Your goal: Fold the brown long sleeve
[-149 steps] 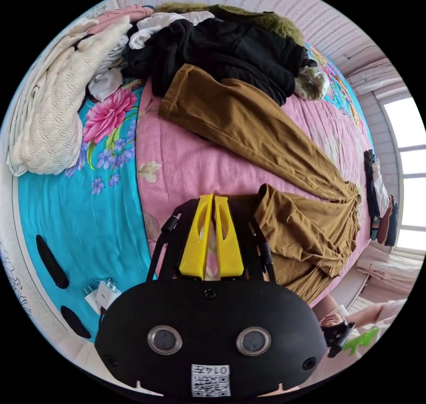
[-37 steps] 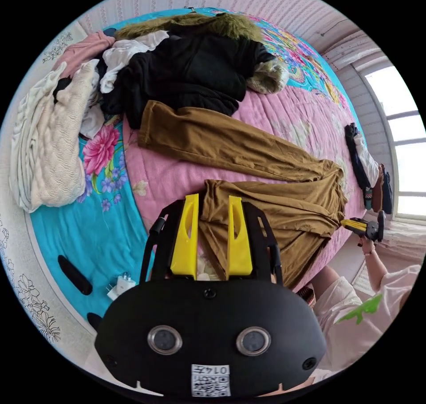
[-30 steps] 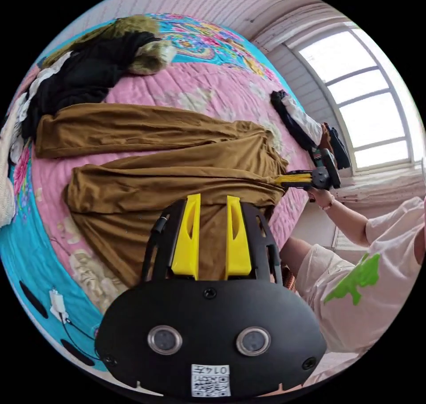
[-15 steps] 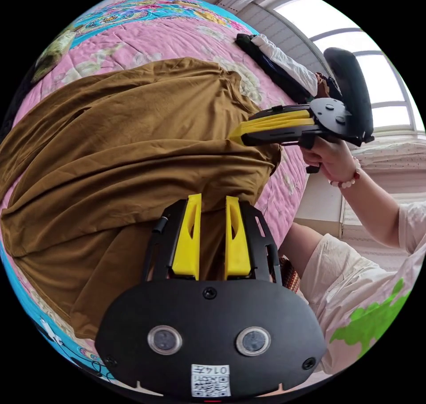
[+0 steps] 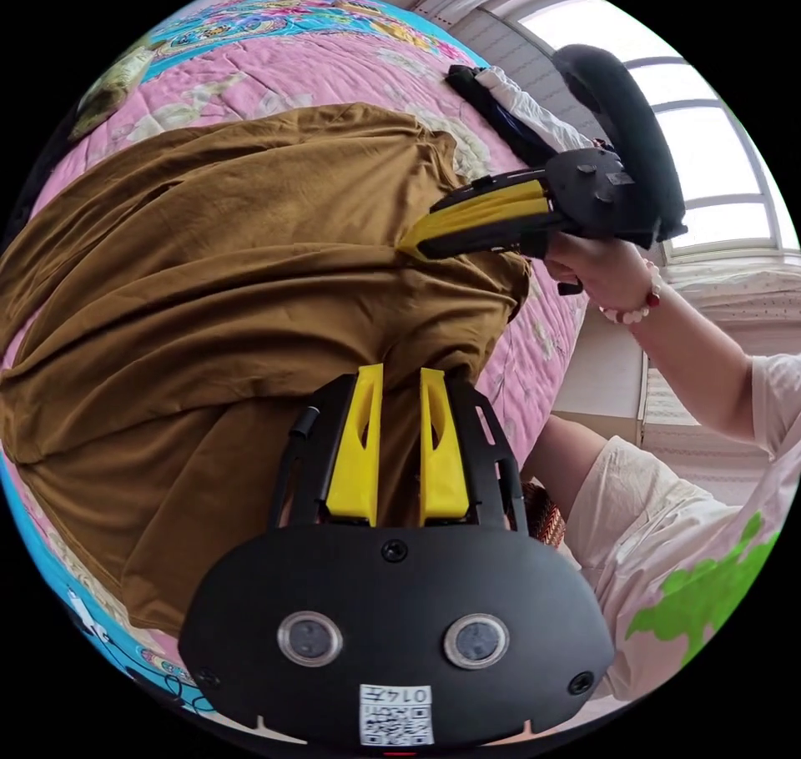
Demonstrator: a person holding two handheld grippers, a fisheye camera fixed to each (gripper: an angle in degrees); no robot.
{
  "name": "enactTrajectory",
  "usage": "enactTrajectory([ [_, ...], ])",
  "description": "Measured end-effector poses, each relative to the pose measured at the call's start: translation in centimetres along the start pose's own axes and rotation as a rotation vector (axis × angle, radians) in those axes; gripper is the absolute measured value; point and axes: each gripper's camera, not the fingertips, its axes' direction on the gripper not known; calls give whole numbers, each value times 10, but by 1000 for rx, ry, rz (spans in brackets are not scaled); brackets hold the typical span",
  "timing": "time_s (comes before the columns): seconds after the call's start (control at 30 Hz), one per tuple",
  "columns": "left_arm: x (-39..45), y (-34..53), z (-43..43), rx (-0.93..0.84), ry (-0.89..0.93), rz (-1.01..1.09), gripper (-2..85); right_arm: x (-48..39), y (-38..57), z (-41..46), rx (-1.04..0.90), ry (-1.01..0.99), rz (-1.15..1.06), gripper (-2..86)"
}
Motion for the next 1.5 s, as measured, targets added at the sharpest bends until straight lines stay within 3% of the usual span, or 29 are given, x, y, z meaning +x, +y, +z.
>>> enactTrajectory([
  [0.1,5,1,2,-3,-26,14,76,26,3,-16,89,-71,141,-4],
  [0.23,11,3,3,-4,-44,11,76,0,-1,-16,55,-169,-43,-4],
  [0.33,13,5,3,-3,-45,9,75,-14,-10,0,-28,11,-139,-6],
  [0.5,17,9,0,-2,-50,5,74,49,-15,-19,105,-115,195,-5],
  [0.63,21,15,-5,7,-48,1,74,26,-26,-26,110,-174,40,-5],
  [0.7,22,17,-8,8,-42,-4,74,3,-36,-14,10,-81,-93,-5],
  [0.77,24,20,-12,9,-36,-10,73,8,-39,-5,-33,9,-83,-5],
  [0.87,28,25,-17,14,-32,-10,74,36,-34,-18,44,-187,49,-4],
  [1.0,33,34,-31,44,-7,-24,80,44,-24,-16,-6,-109,47,0],
  [1.1,39,45,-56,78,4,-13,95,54,-25,-13,-26,-163,32,12],
  [1.23,19,66,-122,199,-70,-81,111,65,-27,-37,52,-215,24,68],
  [1.5,-113,91,-246,350,-464,-347,112,74,-34,-58,48,-284,-1,92],
])
